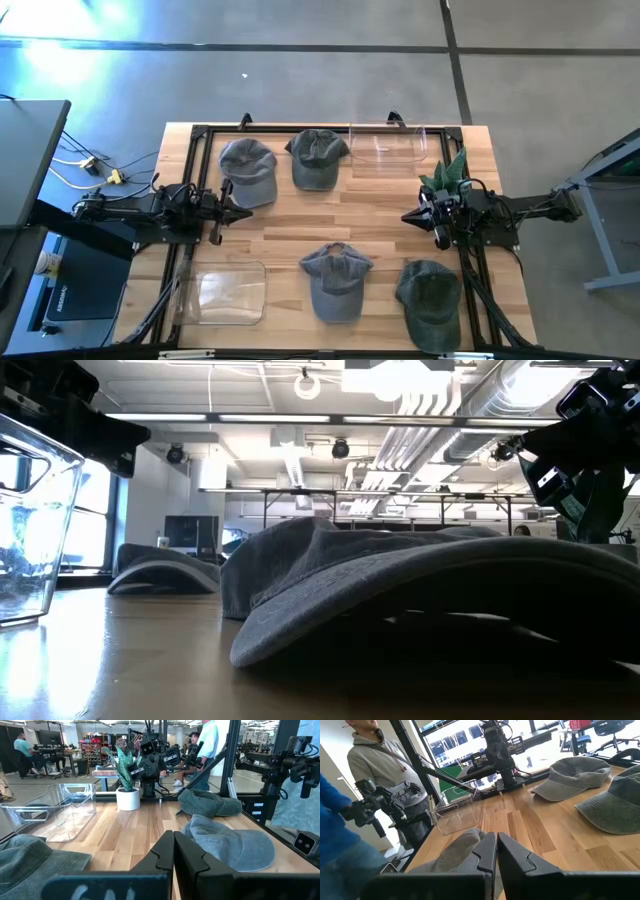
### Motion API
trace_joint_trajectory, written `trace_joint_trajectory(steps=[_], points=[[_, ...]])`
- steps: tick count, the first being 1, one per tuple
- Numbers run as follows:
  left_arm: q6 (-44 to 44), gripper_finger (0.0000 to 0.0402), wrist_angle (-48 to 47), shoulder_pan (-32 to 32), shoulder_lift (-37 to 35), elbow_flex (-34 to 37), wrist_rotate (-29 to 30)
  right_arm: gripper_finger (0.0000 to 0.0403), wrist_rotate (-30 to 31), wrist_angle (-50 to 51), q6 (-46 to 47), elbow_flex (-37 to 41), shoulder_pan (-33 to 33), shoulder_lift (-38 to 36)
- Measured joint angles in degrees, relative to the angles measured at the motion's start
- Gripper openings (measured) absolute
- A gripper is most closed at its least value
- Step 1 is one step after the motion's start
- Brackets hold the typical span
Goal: Pick & Place hat
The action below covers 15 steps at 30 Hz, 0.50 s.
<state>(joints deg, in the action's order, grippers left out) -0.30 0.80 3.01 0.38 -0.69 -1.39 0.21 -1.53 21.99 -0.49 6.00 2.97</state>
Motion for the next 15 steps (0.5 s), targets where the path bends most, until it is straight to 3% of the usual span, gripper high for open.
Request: trace_joint_trajectory(steps=[11,15], points=[[0.0,0.0000,0.2,0.0,0.0,0.0,0.0,0.0012,0.0,0.0,0.0,0.0,0.0,0.0],[-3.9,0.0000,5.5,0.0,0.0,0.0,0.1,0.0012,0.0,0.0,0.0,0.0,0.0,0.0]])
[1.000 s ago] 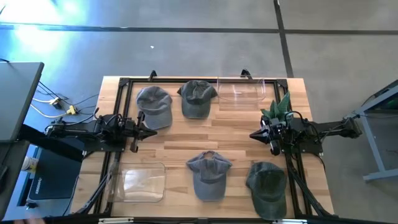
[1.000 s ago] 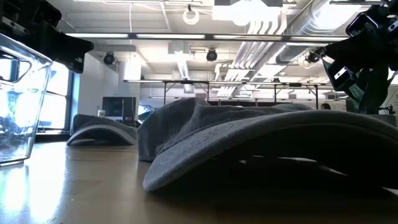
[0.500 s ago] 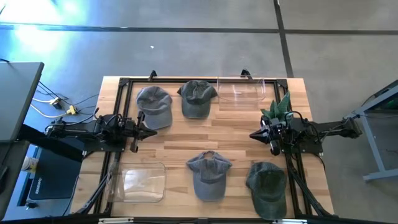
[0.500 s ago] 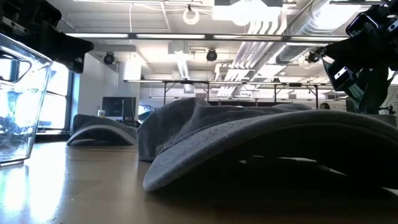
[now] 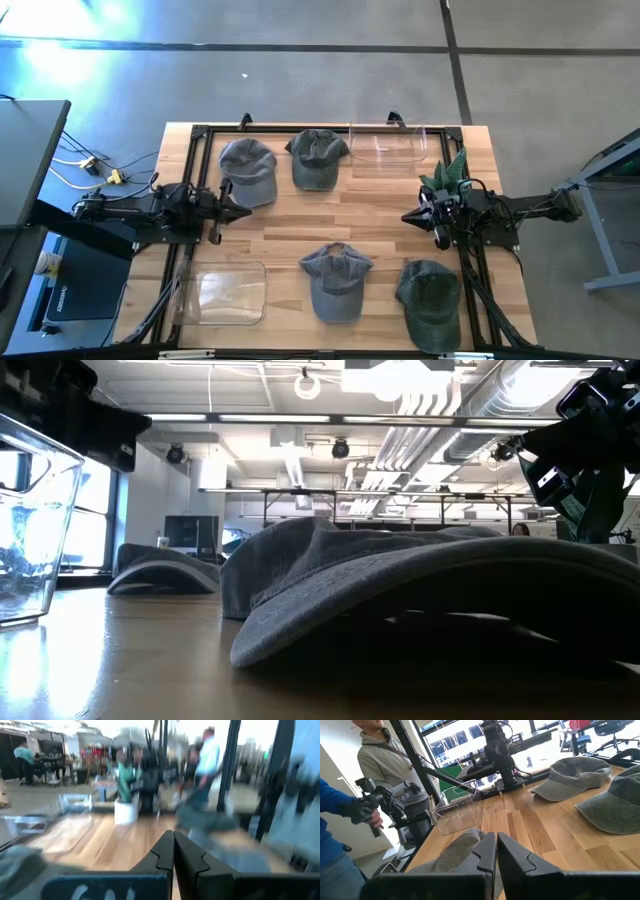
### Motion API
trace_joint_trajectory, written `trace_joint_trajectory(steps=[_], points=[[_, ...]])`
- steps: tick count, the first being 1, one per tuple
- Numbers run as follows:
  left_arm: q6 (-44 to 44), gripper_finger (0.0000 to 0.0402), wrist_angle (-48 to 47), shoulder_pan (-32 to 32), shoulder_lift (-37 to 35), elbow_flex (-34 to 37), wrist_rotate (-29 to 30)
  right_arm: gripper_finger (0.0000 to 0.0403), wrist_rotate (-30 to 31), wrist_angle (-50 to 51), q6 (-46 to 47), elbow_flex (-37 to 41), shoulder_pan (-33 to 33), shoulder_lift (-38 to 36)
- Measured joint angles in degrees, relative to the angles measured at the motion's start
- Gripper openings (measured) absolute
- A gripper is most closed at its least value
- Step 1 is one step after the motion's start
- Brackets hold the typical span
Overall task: Pick & Place hat
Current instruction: Put the bottom gray cap into the top transparent bin
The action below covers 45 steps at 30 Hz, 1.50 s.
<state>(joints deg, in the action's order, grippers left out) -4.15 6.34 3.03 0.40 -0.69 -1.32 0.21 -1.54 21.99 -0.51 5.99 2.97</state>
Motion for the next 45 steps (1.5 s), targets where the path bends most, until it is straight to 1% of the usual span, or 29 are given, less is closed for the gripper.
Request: trace_joint_trajectory(steps=[1,2,5,7,9,10,12,16,19,21,24,28,32,35,38,41,43,45], points=[[-3.4,0.0000,2.7,0.0,0.0,0.0,1.0,0.0012,0.0,0.0,0.0,0.0,0.0,0.0],[-8.1,0.0000,5.5,0.0,0.1,0.0,3.2,0.0012,0.0,0.0,0.0,0.0,0.0,0.0],[-25.1,0.0000,14.0,0.0,0.3,-0.1,12.3,0.0012,0.0,0.0,0.0,0.0,0.0,0.0],[-33.9,0.0000,17.9,0.0,0.3,-0.7,17.7,0.0012,0.0,0.0,0.0,0.0,0.0,0.0],[-38.8,0.0000,18.4,0.0,0.8,-1.3,22.8,0.0012,0.0,0.0,0.0,0.0,0.0,0.0],[-40.4,0.0000,18.3,0.0,1.7,-1.8,23.8,0.0012,0.0,0.0,0.0,0.0,0.0,0.0],[-42.3,0.0000,18.3,0.0,4.5,-2.9,23.8,0.0012,0.0,0.0,0.0,0.0,0.0,0.0],[-48.5,0.0000,18.0,0.0,14.2,-5.8,18.9,0.0012,0.0,0.0,0.0,0.0,0.0,0.0],[-49.0,0.0000,17.5,0.0,25.3,-10.0,15.3,0.0012,0.0,0.0,0.0,0.0,0.0,0.0],[-48.8,0.0000,16.7,0.0,33.8,-13.7,14.1,0.0012,0.0,0.0,0.0,0.0,0.0,0.0],[-47.5,0.0000,13.9,0.0,46.8,-21.3,11.4,0.0012,0.0,0.0,0.0,0.0,0.0,0.0],[-39.7,0.0000,6.9,0.0,62.5,-32.5,5.0,0.0012,0.0,0.0,0.0,0.0,0.0,0.0],[-37.6,0.0000,4.4,0.0,76.8,-43.0,-2.3,0.0012,0.0,0.0,0.0,0.0,0.0,0.0],[-35.1,0.0009,-2.4,-0.5,86.2,-51.2,-10.3,0.0012,0.0,0.0,0.0,0.0,0.0,0.0],[-29.2,0.0040,-12.3,-0.4,94.8,-60.2,-16.4,0.0012,0.0,0.0,0.0,0.0,0.0,0.0],[-24.3,0.0092,-23.0,-0.4,101.7,-68.4,-21.5,0.0012,0.0,0.0,0.0,0.0,0.0,0.0],[-23.3,0.0134,-26.0,-0.4,106.2,-73.2,-23.7,0.0012,0.0,0.0,0.0,0.0,0.0,0.0],[-23.3,0.0179,-27.9,-0.4,109.5,-76.1,-25.8,0.0012,0.0,0.0,0.0,0.0,0.0,0.0]])
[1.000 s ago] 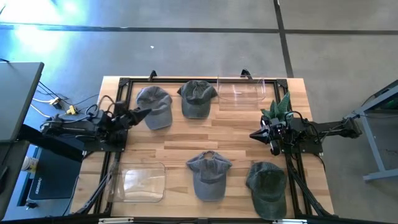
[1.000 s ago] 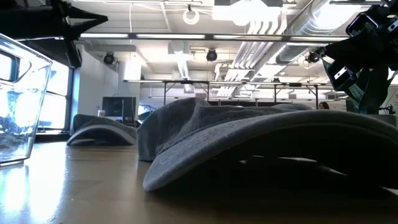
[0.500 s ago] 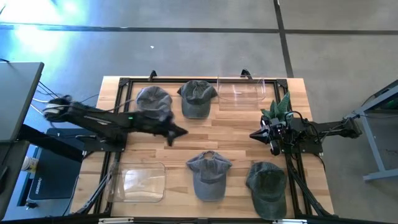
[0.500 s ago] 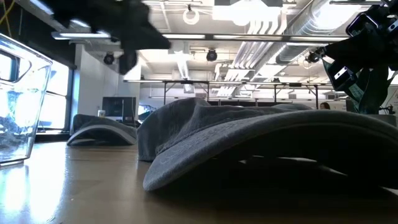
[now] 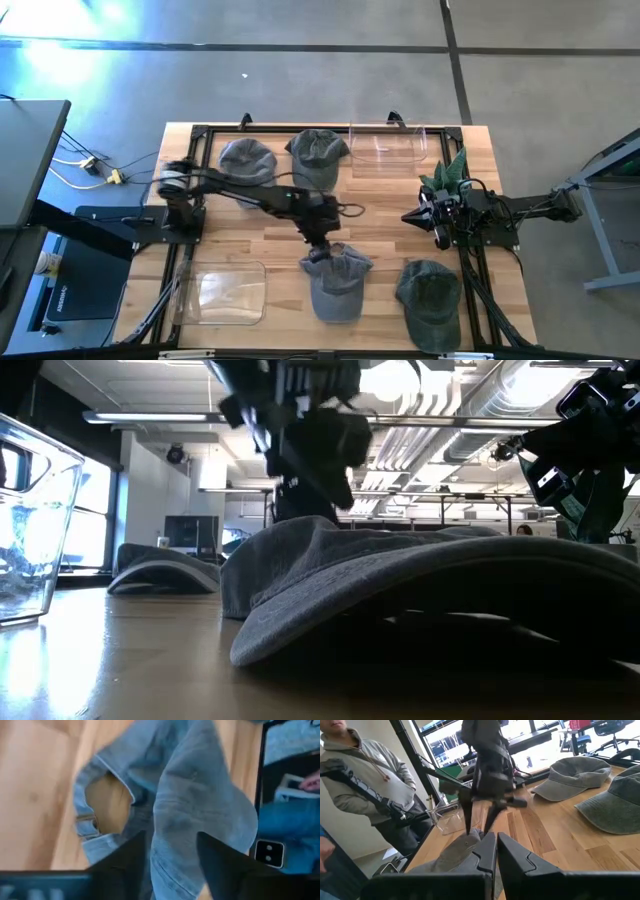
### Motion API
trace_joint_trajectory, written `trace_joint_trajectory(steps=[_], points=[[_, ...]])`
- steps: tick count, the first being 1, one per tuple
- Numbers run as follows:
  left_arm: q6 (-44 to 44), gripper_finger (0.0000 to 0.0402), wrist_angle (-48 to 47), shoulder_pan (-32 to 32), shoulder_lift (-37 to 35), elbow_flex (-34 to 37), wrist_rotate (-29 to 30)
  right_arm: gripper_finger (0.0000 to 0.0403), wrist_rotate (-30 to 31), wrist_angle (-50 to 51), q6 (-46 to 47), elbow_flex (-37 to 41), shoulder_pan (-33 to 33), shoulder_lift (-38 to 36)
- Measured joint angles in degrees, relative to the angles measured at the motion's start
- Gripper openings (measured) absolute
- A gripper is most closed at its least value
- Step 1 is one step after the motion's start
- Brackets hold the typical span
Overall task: Pick & Place hat
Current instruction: Put the bottom gray cap into the top transparent bin
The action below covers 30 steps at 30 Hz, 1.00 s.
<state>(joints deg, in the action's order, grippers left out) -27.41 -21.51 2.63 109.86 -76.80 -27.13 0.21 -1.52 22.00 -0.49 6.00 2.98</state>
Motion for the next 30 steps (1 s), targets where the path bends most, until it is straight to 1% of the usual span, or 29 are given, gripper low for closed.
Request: trace_joint_trajectory(steps=[3,6,8,11,12,14,18,22,26,27,28,30], points=[[-0.8,0.0242,1.6,0.0,3.7,-4.0,-3.4,0.0012,0.0,0.0,0.0,0.0,0.0,0.0],[-1.5,0.0282,-1.4,0.0,6.4,-5.4,-2.0,0.0012,0.0,0.0,0.0,0.0,0.0,0.0],[-1.8,0.0291,-1.0,0.1,7.7,-6.0,0.2,0.0012,0.0,0.0,0.0,0.0,0.0,0.0],[-2.2,0.0284,-0.3,0.8,7.8,-6.3,3.1,0.0012,0.0,0.0,0.0,0.0,0.0,0.0],[-1.8,0.0277,0.1,0.9,7.9,-6.2,3.0,0.0012,0.0,0.0,0.0,0.0,0.0,0.0],[-1.1,0.0259,1.5,1.3,8.0,-6.2,0.9,0.0012,0.0,0.0,0.0,0.0,0.0,0.0],[0.2,0.0204,2.5,2.1,7.9,-6.2,0.4,0.0012,0.0,0.0,0.0,0.0,0.0,0.0],[0.2,0.0126,2.5,2.3,7.9,-6.2,-0.5,0.0012,0.0,0.0,0.0,0.0,0.0,0.0],[0.6,0.0031,2.1,2.3,7.9,-6.6,-0.8,0.0012,0.0,0.0,0.0,0.0,0.0,0.0],[0.6,0.0016,1.3,2.3,7.8,-7.2,-1.1,0.0012,0.0,0.0,0.0,0.0,0.0,0.0],[0.4,0.0010,0.6,2.3,7.4,-7.9,-1.2,0.0012,0.0,0.0,0.0,0.0,0.0,0.0],[0.3,0.0017,-1.1,2.9,6.1,-10.5,-0.6,0.0012,0.0,0.0,0.0,0.0,0.0,0.0]])
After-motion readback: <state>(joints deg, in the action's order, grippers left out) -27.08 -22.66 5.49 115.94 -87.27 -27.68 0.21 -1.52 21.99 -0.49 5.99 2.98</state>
